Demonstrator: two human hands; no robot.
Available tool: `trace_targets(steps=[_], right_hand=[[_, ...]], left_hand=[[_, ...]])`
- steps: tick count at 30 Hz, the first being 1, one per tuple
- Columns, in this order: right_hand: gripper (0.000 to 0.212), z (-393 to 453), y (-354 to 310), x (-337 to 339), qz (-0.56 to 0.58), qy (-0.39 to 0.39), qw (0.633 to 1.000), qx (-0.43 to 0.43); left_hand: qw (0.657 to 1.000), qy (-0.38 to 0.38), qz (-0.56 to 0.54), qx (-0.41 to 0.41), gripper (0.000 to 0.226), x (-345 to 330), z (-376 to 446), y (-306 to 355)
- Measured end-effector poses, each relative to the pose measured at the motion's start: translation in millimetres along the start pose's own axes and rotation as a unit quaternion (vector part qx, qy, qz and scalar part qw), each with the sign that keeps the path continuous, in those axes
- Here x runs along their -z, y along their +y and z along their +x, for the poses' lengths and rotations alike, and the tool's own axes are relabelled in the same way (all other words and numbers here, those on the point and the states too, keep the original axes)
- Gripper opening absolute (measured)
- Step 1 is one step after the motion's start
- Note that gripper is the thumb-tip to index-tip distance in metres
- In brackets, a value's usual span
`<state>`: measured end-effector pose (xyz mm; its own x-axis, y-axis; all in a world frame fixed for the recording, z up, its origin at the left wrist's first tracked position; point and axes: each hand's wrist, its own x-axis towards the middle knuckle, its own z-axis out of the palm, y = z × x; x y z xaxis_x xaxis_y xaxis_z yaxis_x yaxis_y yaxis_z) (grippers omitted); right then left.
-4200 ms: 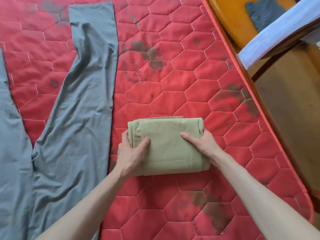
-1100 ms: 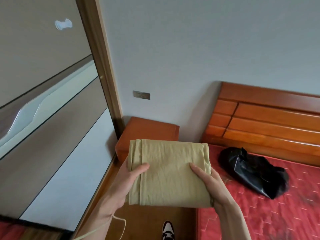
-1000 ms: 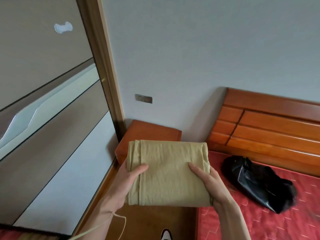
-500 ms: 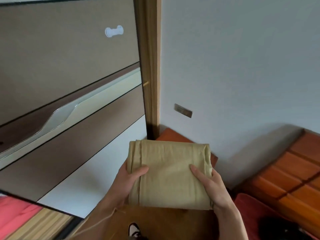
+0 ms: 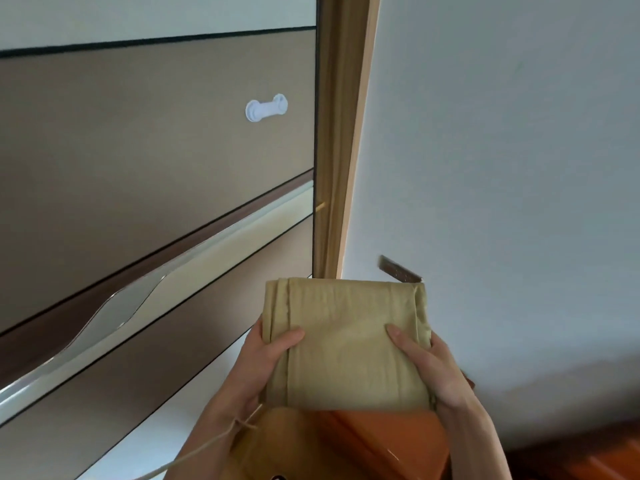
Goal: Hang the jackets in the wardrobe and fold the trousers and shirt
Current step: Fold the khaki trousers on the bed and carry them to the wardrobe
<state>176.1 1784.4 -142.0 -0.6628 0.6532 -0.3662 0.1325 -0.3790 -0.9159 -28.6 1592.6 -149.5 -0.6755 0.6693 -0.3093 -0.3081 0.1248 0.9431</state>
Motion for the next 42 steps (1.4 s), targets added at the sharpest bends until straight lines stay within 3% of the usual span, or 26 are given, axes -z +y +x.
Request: trace_targets(steps=[8, 12, 18, 22, 25, 27, 28, 29, 32, 34, 38, 39, 40, 42], right_hand=[[0.057, 71.6, -26.0, -12.1, 0.008, -0.021, 0.999, -0.028], [0.046, 99.7, -31.5, -2.1, 0.000, -0.065, 0.997, -0.046], [0.048, 143.6, -22.4, 21.1, 0.065, -0.052, 0.996, -0.025], [0.056, 170.7, -24.0, 40.9, 0.097, -0.024, 0.995, -0.016], [0.068, 191.4, -28.4, 54.7, 0.118, 0.003, 0.993, -0.012], [0.071, 204.1, -34.2, 61.7, 0.138, 0.024, 0.990, -0.001], [0.071, 210.2, -38.0, 63.7, 0.144, 0.037, 0.989, 0.005], [0.072, 215.8, -41.8, 65.0, 0.151, 0.052, 0.987, 0.010], [0.068, 232.4, -51.7, 66.0, 0.168, 0.080, 0.982, 0.022], [0.064, 242.4, -57.3, 63.3, 0.177, 0.097, 0.979, 0.032], [0.058, 256.1, -64.7, 56.9, 0.184, 0.116, 0.975, 0.053], [0.058, 258.3, -65.1, 55.8, 0.184, 0.116, 0.974, 0.057], [0.059, 260.1, -64.6, 55.2, 0.188, 0.118, 0.973, 0.058], [0.061, 262.0, -61.7, 54.5, 0.196, 0.125, 0.971, 0.057]], left_hand=[[0.999, -0.033, 0.029, 0.024, 0.083, 12.5, 84.7, 35.1], [0.998, -0.048, 0.028, 0.034, 0.082, 6.1, 111.8, 45.9], [0.995, -0.081, 0.055, 0.038, 0.074, -19.6, 160.7, 61.3], [0.991, -0.104, 0.072, 0.049, 0.048, -40.0, 200.3, 77.8], [0.988, -0.052, 0.137, -0.037, 0.047, -49.7, 241.6, 92.7], [0.961, 0.013, 0.233, -0.149, 0.041, -51.7, 273.2, 101.9], [0.920, 0.037, 0.328, -0.213, 0.035, -51.3, 288.4, 106.7], [0.855, 0.046, 0.440, -0.270, 0.029, -50.6, 302.3, 110.4], [0.619, 0.012, 0.690, -0.375, 0.030, -56.7, 338.5, 124.6], [0.473, -0.001, 0.802, -0.364, 0.040, -66.5, 355.5, 139.9], [0.142, -0.024, 0.961, -0.234, 0.057, -79.0, 382.5, 163.6], [0.087, -0.026, 0.974, -0.208, 0.058, -82.5, 386.0, 163.1], [0.053, -0.028, 0.980, -0.191, 0.056, -86.9, 388.9, 160.7], [0.027, -0.040, 0.984, -0.170, 0.048, -93.9, 393.6, 153.6]])
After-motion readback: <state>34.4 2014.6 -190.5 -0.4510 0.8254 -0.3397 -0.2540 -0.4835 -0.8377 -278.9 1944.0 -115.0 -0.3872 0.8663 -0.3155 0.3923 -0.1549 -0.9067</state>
